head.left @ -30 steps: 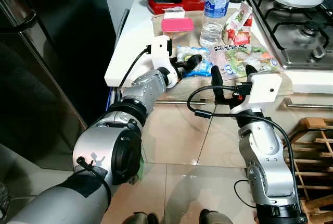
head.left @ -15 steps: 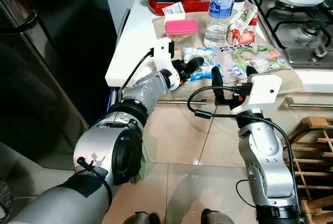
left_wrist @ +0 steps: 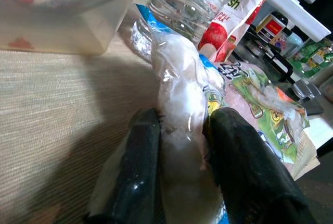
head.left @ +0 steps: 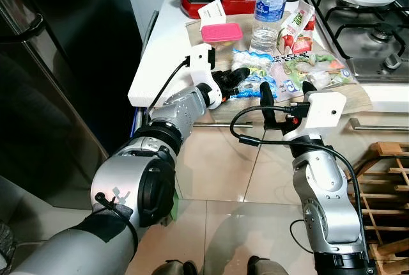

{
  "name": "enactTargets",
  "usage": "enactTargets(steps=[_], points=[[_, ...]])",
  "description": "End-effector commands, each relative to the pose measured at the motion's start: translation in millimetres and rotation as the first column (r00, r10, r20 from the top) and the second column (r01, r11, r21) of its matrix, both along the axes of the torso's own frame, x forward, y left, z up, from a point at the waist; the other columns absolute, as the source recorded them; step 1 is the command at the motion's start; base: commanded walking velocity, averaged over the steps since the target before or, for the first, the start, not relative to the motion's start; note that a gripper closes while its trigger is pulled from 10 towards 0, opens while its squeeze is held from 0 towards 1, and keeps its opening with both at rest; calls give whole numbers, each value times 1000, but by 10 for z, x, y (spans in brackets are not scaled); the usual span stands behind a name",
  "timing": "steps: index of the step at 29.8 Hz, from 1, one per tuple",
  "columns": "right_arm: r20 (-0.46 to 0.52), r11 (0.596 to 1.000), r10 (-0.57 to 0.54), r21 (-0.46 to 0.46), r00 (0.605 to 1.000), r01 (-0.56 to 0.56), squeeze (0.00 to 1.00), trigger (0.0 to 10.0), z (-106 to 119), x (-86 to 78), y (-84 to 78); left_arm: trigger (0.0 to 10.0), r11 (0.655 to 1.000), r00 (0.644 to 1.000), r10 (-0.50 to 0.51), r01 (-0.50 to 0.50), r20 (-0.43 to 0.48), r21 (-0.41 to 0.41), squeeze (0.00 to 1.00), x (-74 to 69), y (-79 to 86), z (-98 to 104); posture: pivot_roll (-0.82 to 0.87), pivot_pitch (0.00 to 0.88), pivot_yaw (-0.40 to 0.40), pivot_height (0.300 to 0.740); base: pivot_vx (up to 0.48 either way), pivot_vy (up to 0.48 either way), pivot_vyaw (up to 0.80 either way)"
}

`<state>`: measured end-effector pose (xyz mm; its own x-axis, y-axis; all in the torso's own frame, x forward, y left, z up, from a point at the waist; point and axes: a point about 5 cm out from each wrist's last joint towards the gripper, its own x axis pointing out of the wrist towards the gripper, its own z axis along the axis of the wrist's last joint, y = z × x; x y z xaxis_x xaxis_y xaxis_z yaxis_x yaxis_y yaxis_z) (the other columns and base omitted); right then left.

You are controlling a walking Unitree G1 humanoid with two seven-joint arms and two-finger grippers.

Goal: Restocking fridge

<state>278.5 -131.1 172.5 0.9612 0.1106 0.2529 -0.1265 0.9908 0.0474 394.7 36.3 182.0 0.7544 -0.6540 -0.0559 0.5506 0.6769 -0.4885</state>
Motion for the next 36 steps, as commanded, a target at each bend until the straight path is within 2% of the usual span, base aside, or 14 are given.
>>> enactTargets(steps=[1, 19, 20, 21, 22, 25, 30, 31, 32, 36], points=[[4, 1000, 6, 4, 1000, -6, 0, 10000, 23, -27, 23, 0, 998, 999, -28, 31, -46, 54, 0, -40, -44, -101, -221, 71, 121, 740, 0, 0, 0], [4, 1000, 6, 4, 1000, -6, 0, 10000, 22, -26, 25, 0, 998, 999, -26, 28, -40, 50, 0, -33, -37, -86, -221, 71, 121, 740, 0, 0, 0], [3, 1000, 7, 1, 1000, -7, 0, 10000, 21, -12, 24, 0, 998, 996, -32, 36, 83, -42, 0, 50, 12, 238, -205, 62, 104, 740, 0, 0, 0], [2, 1000, 7, -3, 1000, -7, 0, 10000, 20, 5, 20, 0, 986, 968, -36, 75, 247, -149, 0, 107, 81, 662, -205, 62, 104, 740, 0, 0, 0], [2, 1000, 6, -3, 1000, -6, 0, 10000, 18, 10, 14, 0, 983, 955, -37, 88, 295, -164, 0, 111, 95, 772, -203, 58, 103, 740, 0, 0, 0], [0, 1000, 2, -4, 1000, -2, 0, 10000, 15, 17, 7, 0, 988, 939, -39, 88, 341, -128, 0, 108, 111, 818, -199, 51, 103, 740, 0, 0, 0], [0, 1000, 2, -5, 1000, -2, 0, 10000, 12, 28, 6, 0, 1000, 912, 8, -13, 410, 11, 0, 121, 234, 750, -199, 51, 103, 740, 0, 0, 0], [0, 1000, 2, -5, 1000, -2, 0, 10000, 12, 28, 6, 0, 1000, 912, 8, -13, 410, 11, 0, 121, 234, 750, -199, 51, 103, 740, 0, 0, 0], [-1, 1000, 1, -6, 1000, -1, 0, 10000, 9, 29, 5, 0, 999, 890, 8, -28, 456, 37, 0, 105, 270, 777, -199, 51, 103, 740, 0, 0, 0], [-1, 1000, 1, -9, 1000, -1, 0, 10000, 1, 28, 1, 0, 998, 838, 11, -40, 545, 41, 0, 30, 355, 884, -184, 39, 98, 740, 0, 0, 0]])
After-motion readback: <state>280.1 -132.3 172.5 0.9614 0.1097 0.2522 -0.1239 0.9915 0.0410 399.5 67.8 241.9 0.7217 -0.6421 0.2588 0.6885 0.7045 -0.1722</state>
